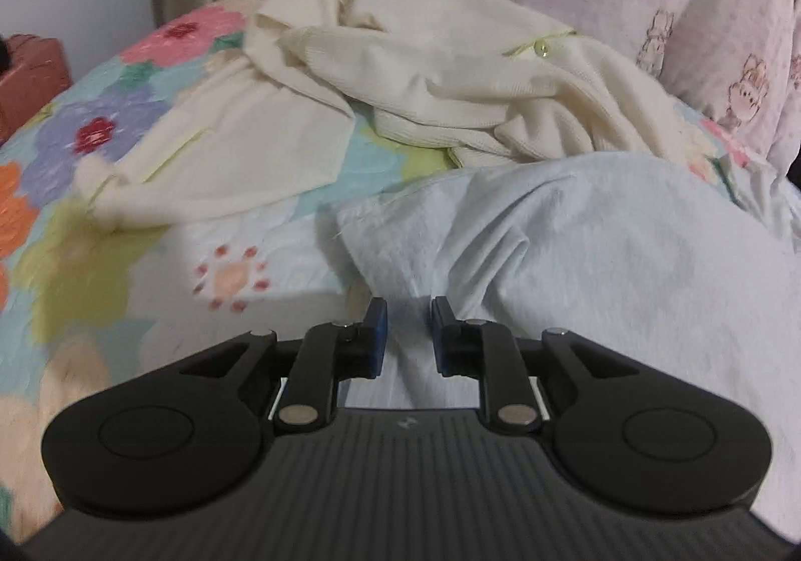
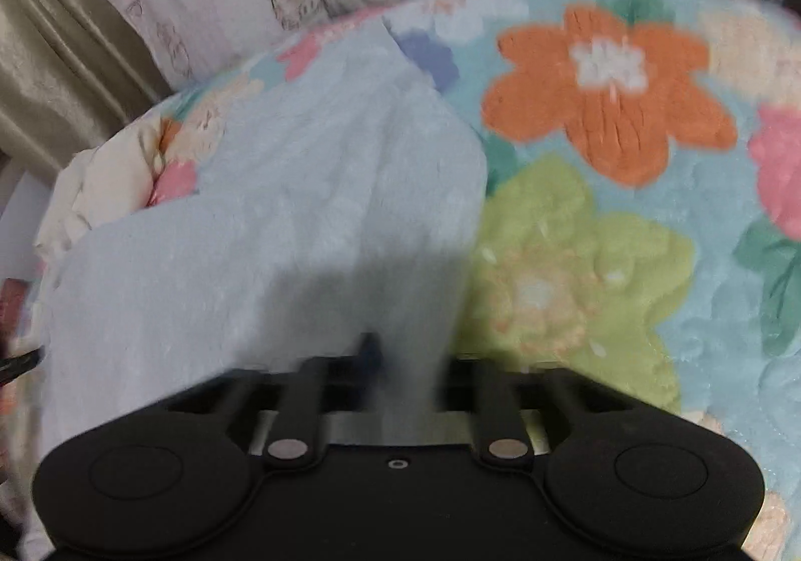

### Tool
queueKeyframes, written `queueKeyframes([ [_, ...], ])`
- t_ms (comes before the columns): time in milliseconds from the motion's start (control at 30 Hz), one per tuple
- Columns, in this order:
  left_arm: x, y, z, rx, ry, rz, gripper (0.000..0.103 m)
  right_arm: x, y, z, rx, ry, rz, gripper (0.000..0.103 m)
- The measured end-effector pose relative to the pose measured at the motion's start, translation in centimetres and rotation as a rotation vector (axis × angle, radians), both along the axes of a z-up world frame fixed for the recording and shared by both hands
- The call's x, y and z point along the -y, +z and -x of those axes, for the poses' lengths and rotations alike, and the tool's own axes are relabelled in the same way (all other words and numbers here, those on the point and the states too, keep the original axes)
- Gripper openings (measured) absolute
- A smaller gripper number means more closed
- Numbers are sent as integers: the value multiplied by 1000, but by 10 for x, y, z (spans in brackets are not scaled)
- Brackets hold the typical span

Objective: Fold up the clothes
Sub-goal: 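Grasp the grey sweatshirt edge with both grippers and fold it over the body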

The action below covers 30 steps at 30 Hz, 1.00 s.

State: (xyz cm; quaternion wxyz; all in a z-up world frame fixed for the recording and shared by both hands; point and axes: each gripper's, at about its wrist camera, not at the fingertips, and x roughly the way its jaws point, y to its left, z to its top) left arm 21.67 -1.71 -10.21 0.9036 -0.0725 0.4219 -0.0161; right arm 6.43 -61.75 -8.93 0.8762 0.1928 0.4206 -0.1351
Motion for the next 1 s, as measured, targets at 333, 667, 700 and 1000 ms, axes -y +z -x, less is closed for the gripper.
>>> queueKeyframes([
  [333,18,-3,43,-3,-93,-14,18,-193,4,38,-6,706,386,44],
  [667,23,-9,47,-39,-100,38,22,-97,25,33,41,401,249,51],
  [700,24,-10,46,-38,-103,38,26,-86,21,26,38,351,211,51],
  [1000,12,-20,44,-47,-118,45,28,-85,15,11,82,270,254,5],
])
